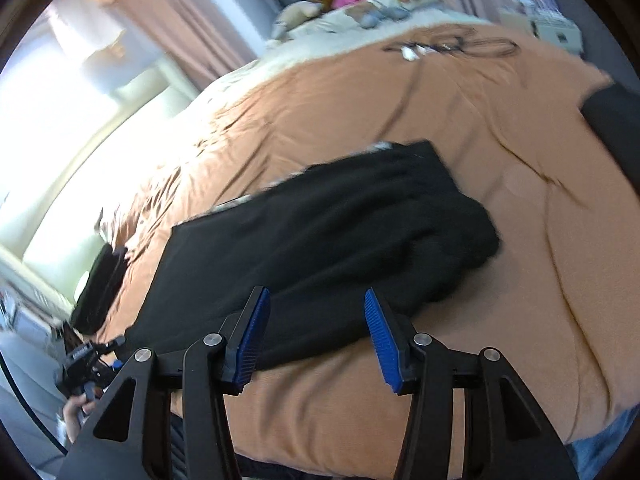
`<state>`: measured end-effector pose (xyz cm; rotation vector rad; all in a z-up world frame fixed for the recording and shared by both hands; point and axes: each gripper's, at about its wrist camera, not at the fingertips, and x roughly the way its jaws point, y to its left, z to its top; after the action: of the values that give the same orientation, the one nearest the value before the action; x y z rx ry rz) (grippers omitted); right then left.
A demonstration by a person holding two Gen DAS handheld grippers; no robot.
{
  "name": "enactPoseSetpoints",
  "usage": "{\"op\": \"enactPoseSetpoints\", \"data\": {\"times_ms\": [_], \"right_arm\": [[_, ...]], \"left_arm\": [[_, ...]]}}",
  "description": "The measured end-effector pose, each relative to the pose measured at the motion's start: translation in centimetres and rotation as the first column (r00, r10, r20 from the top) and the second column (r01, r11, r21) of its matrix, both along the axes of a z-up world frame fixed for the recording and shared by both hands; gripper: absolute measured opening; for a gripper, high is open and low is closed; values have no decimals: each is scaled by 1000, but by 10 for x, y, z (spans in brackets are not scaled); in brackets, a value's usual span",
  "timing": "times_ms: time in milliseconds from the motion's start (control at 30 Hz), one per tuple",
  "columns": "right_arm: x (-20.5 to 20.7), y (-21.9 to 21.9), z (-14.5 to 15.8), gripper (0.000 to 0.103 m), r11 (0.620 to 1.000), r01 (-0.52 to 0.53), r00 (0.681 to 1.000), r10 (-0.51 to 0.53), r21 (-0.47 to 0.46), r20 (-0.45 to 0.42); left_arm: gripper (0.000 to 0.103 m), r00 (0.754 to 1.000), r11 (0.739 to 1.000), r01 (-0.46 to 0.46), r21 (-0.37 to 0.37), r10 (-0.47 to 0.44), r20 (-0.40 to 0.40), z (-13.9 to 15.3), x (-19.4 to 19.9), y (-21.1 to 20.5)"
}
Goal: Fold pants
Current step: 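Release the waistband with the right gripper and smooth the pants flat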
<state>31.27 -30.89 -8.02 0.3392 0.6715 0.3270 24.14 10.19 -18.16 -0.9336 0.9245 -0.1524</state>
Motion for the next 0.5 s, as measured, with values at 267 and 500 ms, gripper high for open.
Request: {"op": "enactPoseSetpoints", "data": {"times_ms": [267, 500], "right_arm": [[18, 83, 1, 47, 993, -86, 996, 84, -83, -25], [36, 130, -4, 42, 982, -122, 991, 113, -146, -69]], "left_arm": [[18, 999, 1000, -18, -26, 17, -28, -8, -14, 5], [9, 1000, 998, -18, -52, 17, -22, -13, -22, 10]]}}
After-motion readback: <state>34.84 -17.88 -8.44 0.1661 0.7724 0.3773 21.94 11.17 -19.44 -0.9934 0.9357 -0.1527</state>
